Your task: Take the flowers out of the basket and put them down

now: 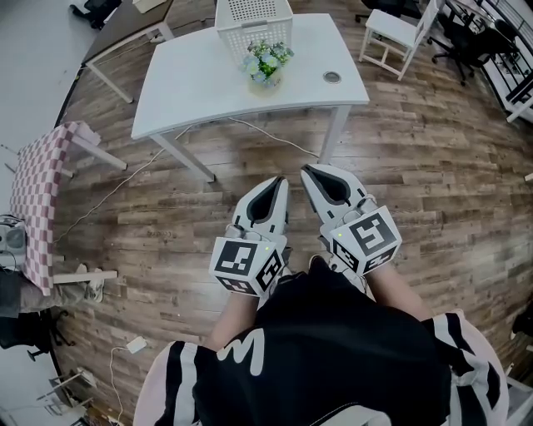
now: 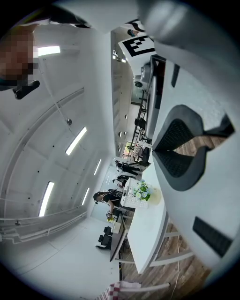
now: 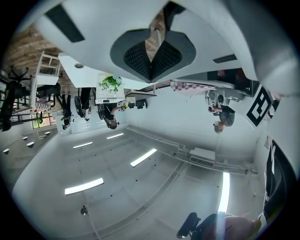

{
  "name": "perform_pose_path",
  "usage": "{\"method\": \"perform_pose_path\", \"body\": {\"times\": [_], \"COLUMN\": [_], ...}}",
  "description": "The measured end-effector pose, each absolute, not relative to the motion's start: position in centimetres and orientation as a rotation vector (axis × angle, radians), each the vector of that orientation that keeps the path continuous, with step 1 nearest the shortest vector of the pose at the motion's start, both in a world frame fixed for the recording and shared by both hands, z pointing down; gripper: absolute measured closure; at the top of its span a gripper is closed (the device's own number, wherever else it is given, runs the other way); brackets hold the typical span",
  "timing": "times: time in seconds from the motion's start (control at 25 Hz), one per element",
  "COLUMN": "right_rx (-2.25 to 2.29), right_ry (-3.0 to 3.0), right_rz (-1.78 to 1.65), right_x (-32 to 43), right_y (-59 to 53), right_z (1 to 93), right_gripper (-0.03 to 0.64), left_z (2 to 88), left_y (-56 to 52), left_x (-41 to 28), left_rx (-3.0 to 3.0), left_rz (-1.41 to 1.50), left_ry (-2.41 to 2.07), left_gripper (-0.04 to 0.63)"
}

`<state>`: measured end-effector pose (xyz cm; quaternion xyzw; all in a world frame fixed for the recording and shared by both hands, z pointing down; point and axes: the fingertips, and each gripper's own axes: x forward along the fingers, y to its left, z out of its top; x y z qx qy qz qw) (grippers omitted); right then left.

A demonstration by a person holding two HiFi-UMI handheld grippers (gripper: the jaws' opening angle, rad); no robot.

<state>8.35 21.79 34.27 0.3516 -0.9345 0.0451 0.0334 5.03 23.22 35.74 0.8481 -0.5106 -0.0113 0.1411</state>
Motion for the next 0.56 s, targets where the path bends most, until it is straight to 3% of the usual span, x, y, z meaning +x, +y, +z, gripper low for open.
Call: {"method": "perform_pose_path", "body": {"times": [0.56], "right_rx": [1.067], "right_ry": [-2.885], "right_rz": [0.148], "right_x": [8.21], "right_y": [21.76], "right_z": [34.38], "right_gripper": [0.600], "left_z": [35.73], "left_y": [22.96], "left_x": [5.14], "left_rx": [2.445], "left_rz": [-0.034], "left_ry": [-1.483], "left_gripper": [0.591]}}
